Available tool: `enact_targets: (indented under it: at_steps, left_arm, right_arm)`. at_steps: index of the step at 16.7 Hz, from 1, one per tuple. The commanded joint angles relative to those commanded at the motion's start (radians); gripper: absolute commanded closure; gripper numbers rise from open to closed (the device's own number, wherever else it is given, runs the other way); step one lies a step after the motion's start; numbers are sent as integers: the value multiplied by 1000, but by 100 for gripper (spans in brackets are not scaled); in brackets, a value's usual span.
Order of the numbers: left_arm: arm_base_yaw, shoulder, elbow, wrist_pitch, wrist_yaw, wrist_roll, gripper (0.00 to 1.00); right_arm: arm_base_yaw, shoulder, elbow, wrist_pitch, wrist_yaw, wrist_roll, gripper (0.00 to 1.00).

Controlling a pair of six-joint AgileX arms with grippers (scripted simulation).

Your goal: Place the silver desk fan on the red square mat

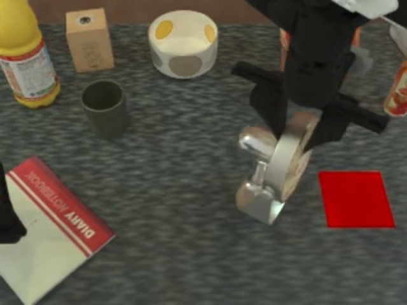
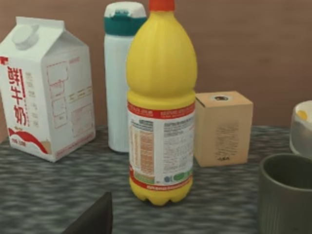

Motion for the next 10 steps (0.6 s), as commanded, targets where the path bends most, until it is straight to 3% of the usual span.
enact_targets:
  at_steps: [10]
  left_arm:
    - [0, 0, 0, 0, 0, 0, 0]
  right_arm:
    - [-228, -219, -310, 100, -1, 629, 100]
